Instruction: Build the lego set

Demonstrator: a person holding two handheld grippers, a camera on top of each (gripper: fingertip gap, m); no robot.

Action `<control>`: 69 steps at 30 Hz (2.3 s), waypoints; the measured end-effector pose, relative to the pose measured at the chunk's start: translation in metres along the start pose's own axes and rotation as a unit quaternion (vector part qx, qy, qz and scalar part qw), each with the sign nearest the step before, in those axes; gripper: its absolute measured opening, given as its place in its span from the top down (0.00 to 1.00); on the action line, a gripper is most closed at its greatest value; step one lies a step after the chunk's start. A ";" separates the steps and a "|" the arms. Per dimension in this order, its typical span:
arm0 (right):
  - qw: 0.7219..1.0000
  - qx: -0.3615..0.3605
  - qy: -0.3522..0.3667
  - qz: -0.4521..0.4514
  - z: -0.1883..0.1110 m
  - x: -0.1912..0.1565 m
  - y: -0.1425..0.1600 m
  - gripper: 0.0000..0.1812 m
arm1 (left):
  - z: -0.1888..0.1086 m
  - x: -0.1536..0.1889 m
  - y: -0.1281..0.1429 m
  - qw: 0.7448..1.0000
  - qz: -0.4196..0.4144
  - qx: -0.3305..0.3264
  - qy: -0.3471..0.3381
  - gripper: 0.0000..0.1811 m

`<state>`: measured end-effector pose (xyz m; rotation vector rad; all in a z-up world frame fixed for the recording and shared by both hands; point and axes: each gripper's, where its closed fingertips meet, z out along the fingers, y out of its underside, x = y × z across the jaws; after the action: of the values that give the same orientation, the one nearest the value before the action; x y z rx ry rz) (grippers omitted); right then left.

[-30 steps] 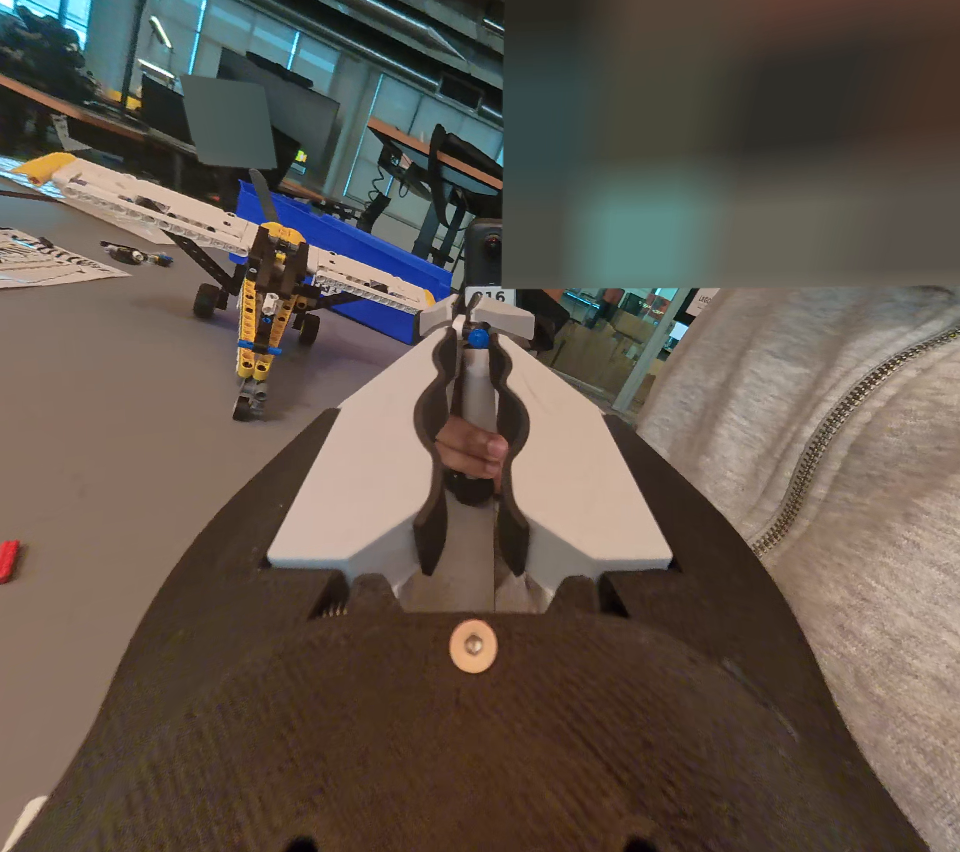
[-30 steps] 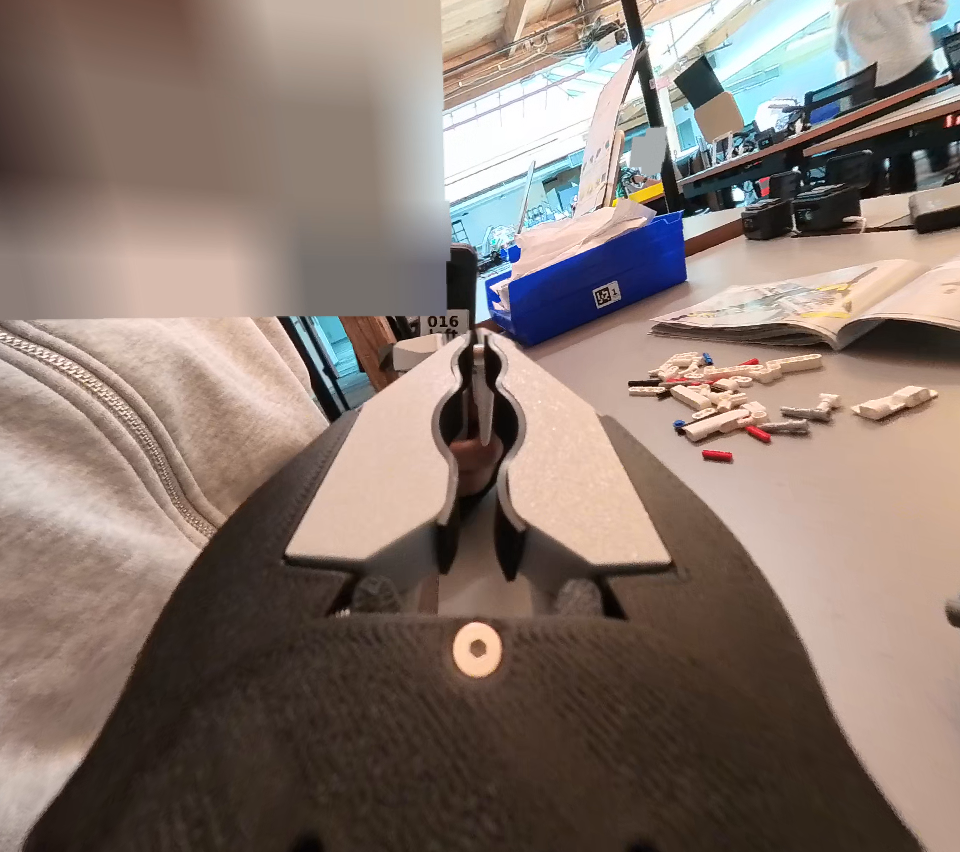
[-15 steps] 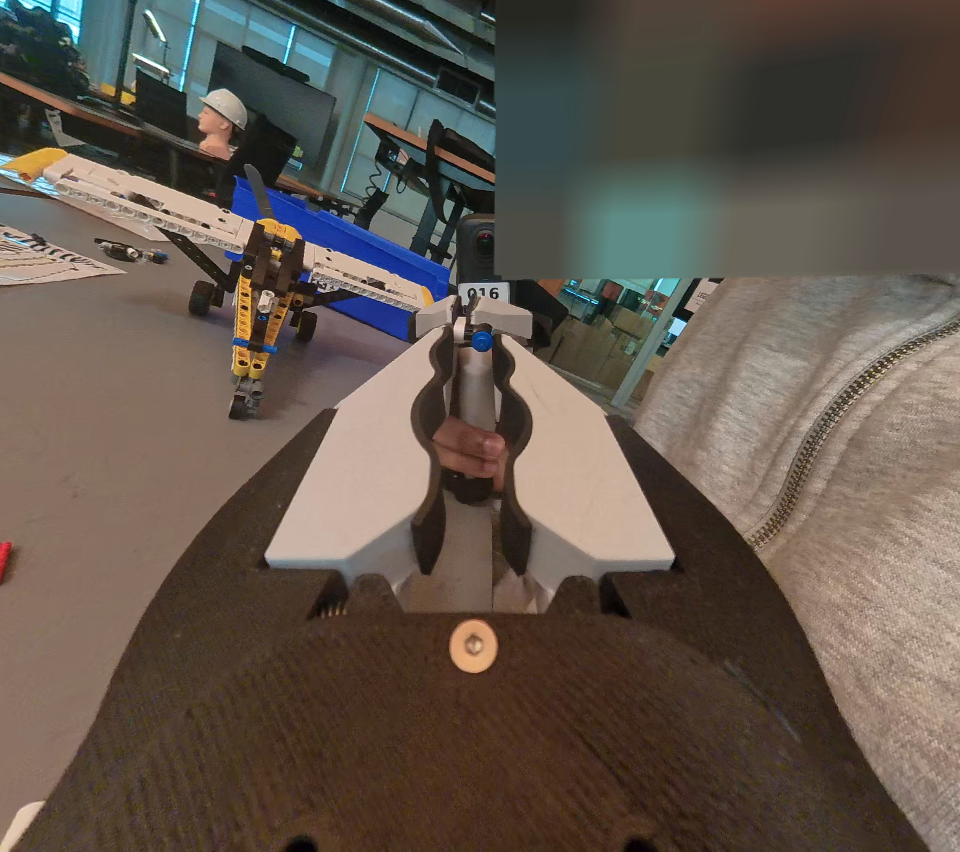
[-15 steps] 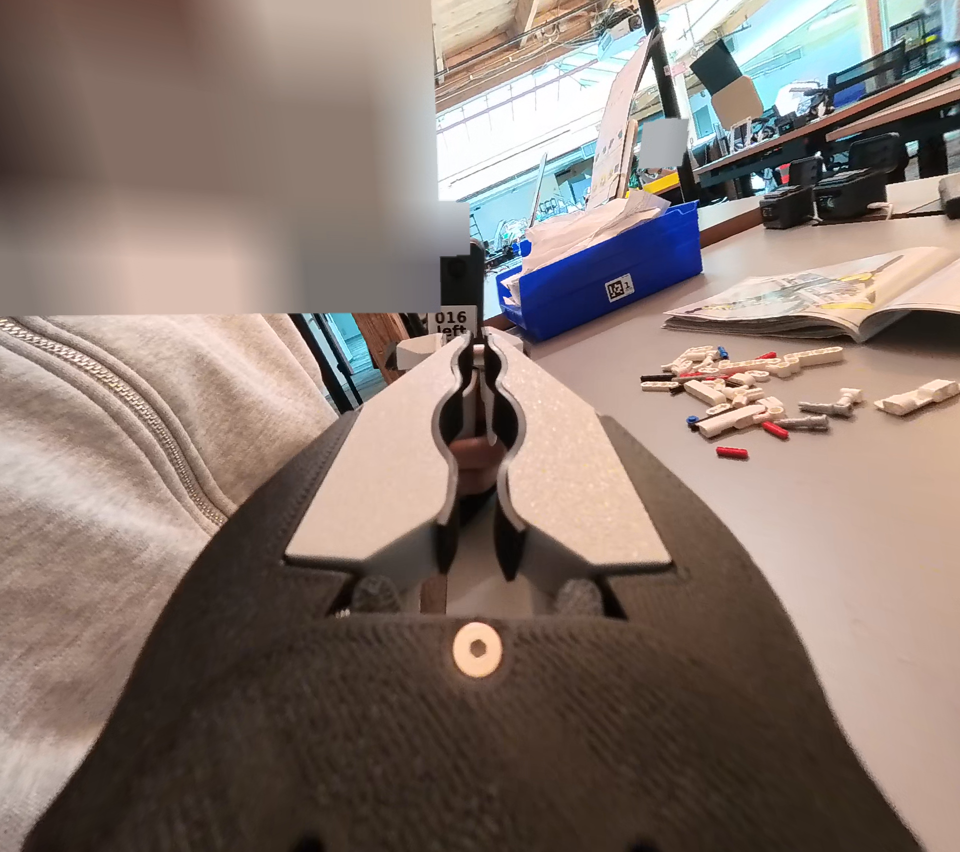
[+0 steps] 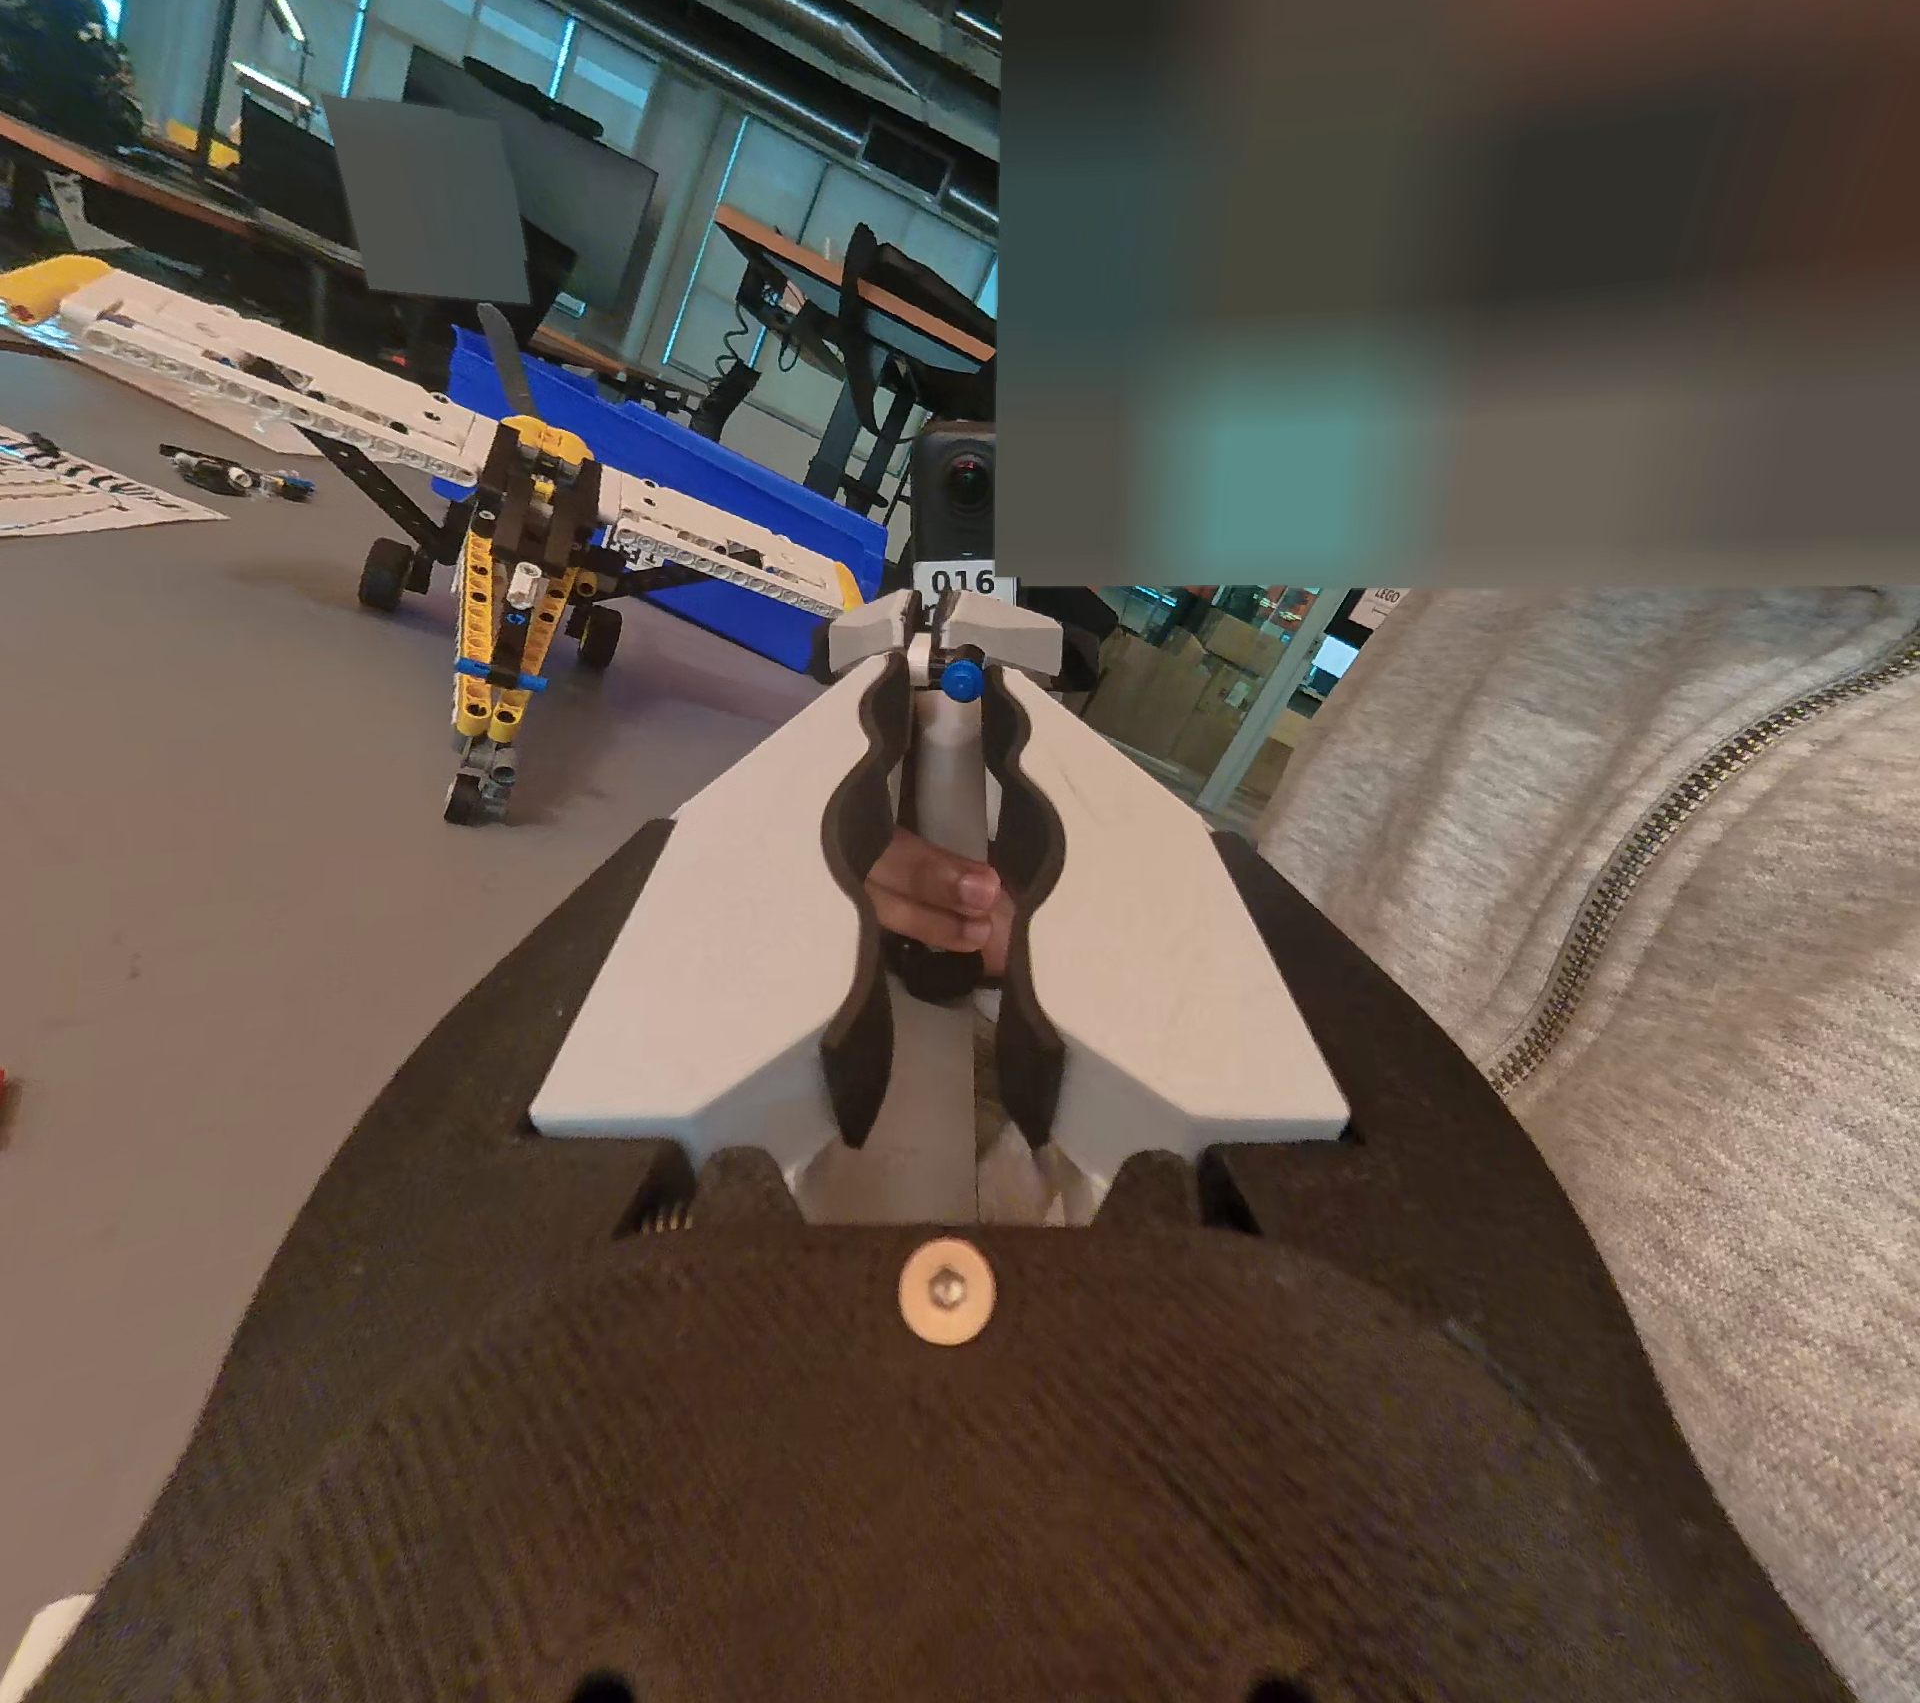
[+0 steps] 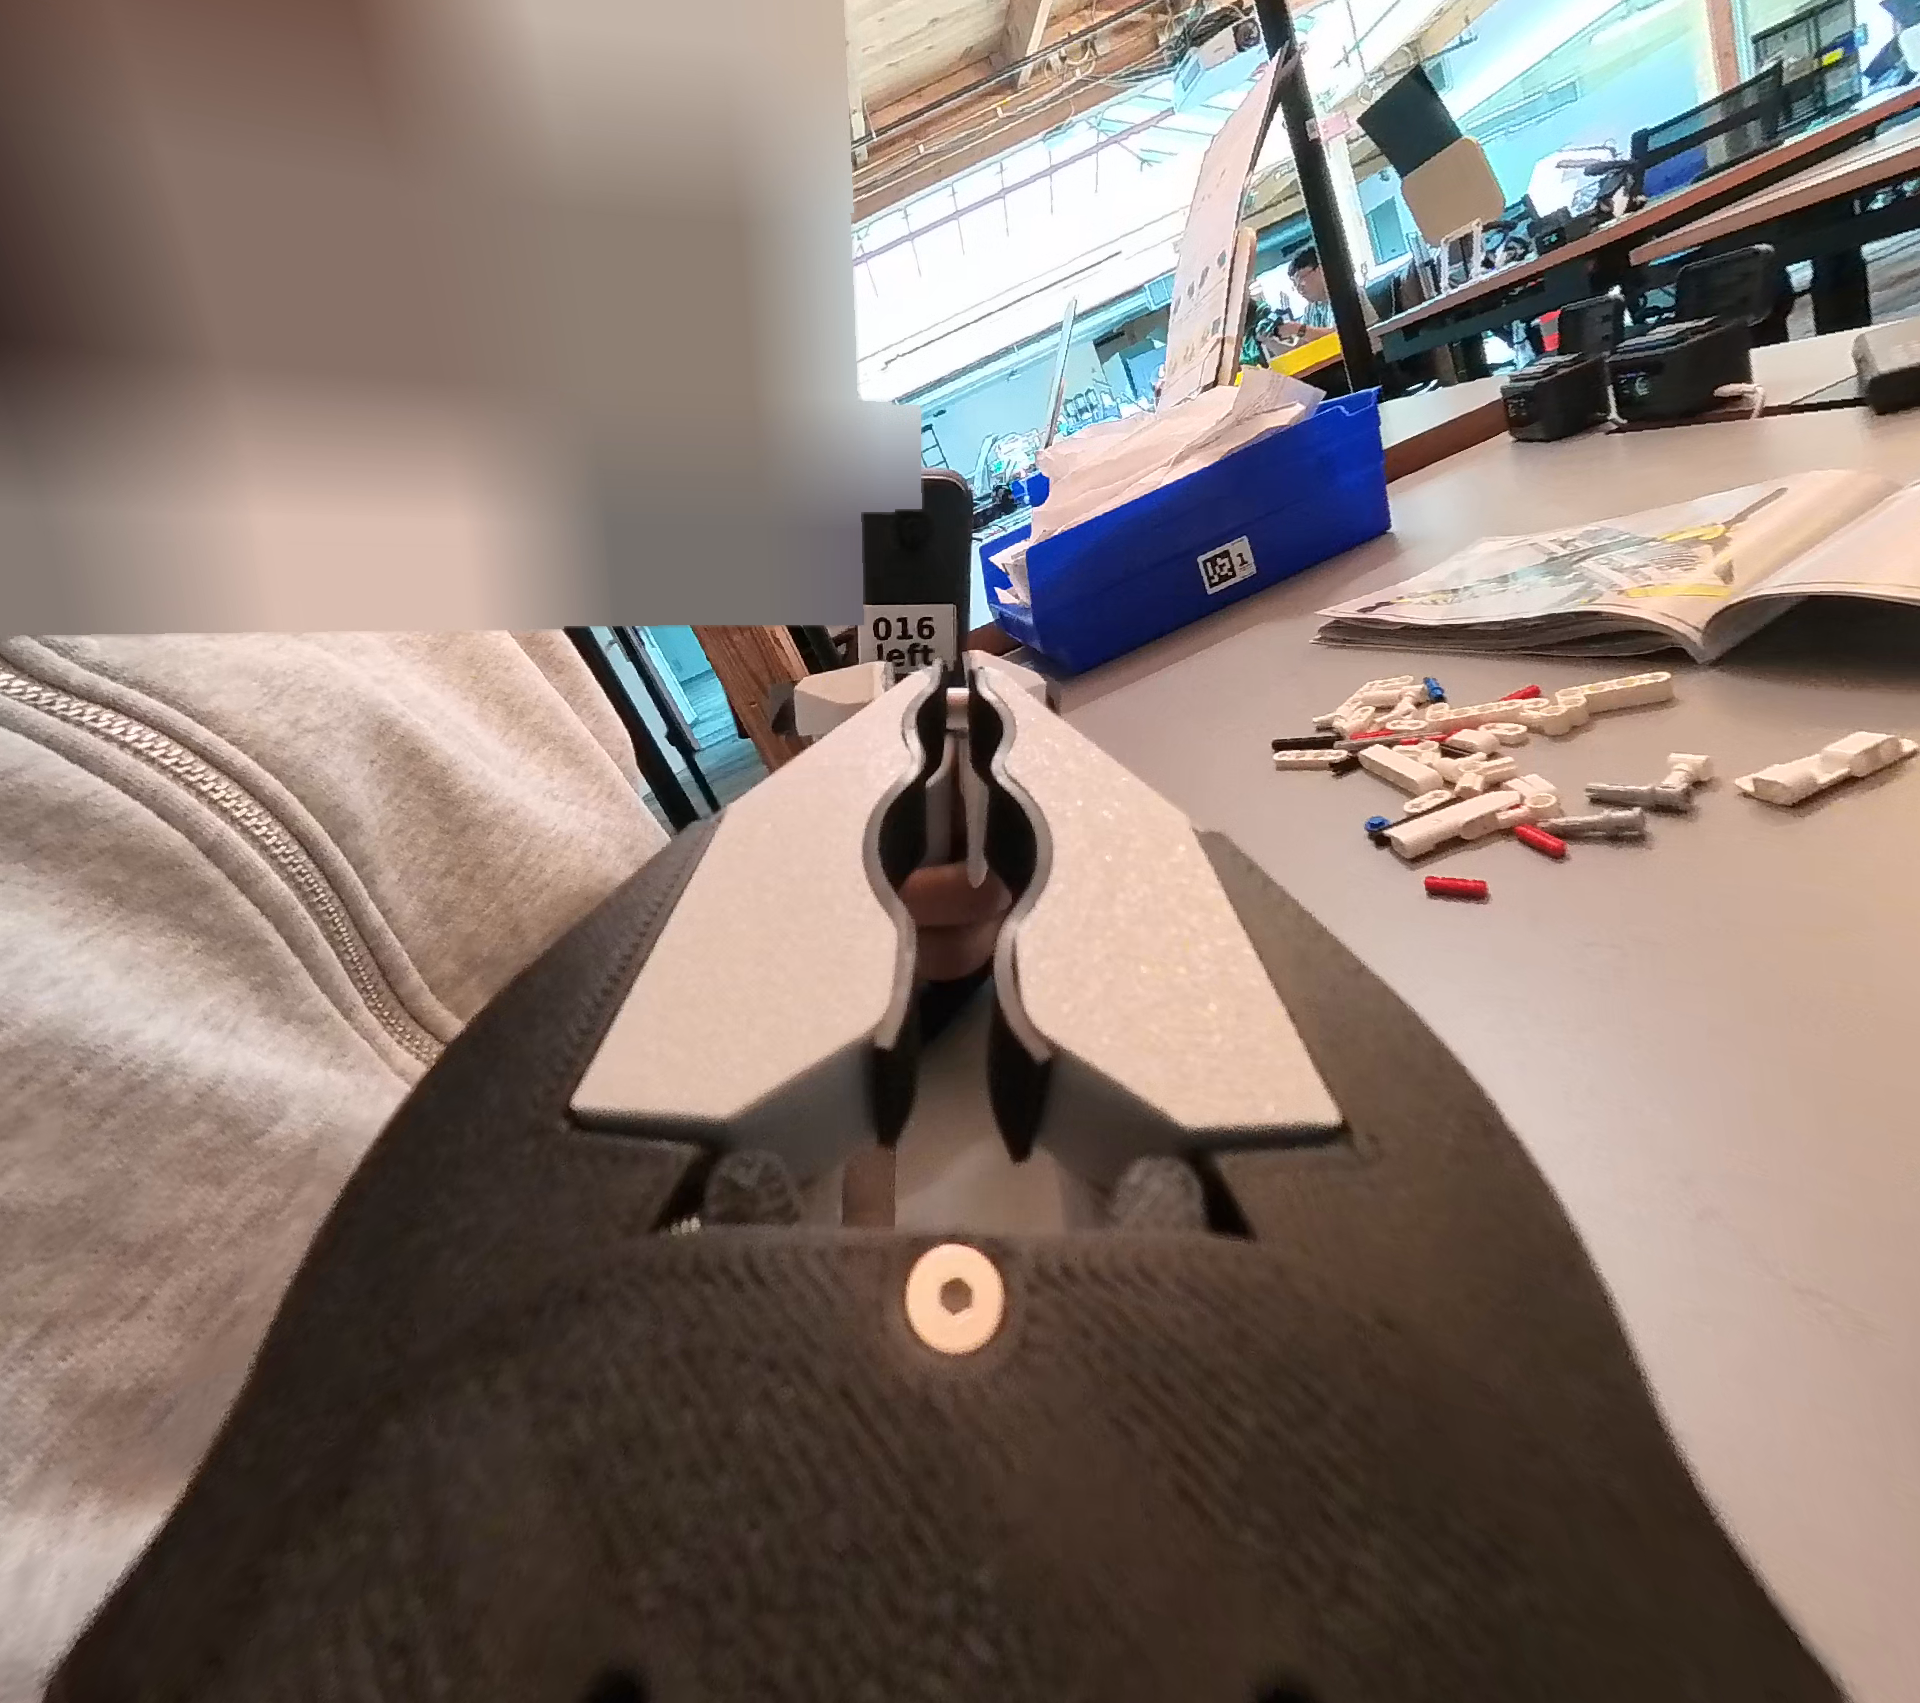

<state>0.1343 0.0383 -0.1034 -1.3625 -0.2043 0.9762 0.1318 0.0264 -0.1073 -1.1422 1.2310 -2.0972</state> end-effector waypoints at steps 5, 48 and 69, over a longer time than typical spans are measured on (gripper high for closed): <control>1.000 -0.001 0.009 -0.002 0.000 0.001 0.000 0.99 | 0.000 -0.001 0.000 1.000 -0.003 0.000 -0.003 0.94; 0.998 -0.034 0.020 -0.053 -0.003 -0.001 0.005 0.93 | 0.002 -0.004 0.003 1.000 0.006 -0.013 -0.017 0.95; 0.994 -0.052 0.036 -0.087 -0.004 0.001 0.008 0.95 | 0.001 -0.006 0.003 1.000 0.004 -0.017 -0.024 0.96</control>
<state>0.1336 0.0353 -0.1115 -1.4463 -0.3179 0.7786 0.1361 0.0285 -0.1123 -1.1933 1.2504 -2.0393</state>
